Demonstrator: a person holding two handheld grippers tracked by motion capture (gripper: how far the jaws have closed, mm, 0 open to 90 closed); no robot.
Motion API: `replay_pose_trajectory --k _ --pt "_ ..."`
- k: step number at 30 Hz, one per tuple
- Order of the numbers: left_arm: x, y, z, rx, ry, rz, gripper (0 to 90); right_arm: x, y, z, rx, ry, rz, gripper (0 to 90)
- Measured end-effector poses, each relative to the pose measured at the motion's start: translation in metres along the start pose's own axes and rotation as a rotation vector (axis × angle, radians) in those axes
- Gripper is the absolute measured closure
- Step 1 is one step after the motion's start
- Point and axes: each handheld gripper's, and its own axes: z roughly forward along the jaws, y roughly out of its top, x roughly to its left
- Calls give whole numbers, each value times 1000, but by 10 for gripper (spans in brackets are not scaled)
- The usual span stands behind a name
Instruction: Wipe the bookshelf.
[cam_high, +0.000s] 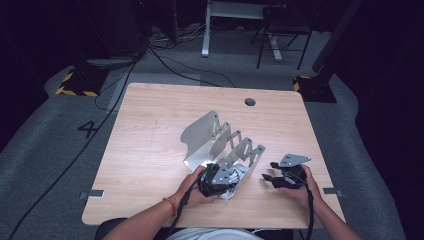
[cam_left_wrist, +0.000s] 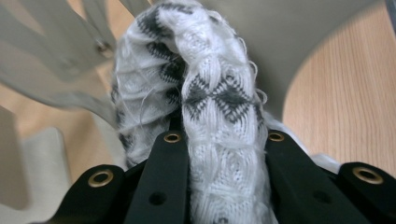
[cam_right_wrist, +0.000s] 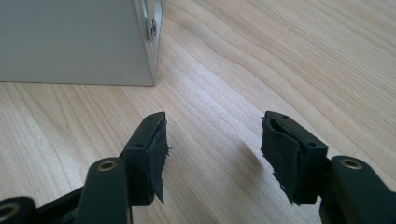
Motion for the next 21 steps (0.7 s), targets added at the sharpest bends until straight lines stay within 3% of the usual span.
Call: replay_pose_trajectory --k 4,11,13,15,21 --pt "-2 -4 2 16 -11 1 800 0 -1 2 8 1 -6 412" --pt "8 6 2 -79 11 -42 798 2 0 3 12 1 -7 409" --pt "9 5 8 -72 29 -42 798 2 0 3 8 5 -4 407" --pt "8 4 15 -69 28 -64 798 1 -1 4 5 6 -1 399" --pt "5 4 24 -30 22 -68 798 2 -1 3 6 3 -9 396"
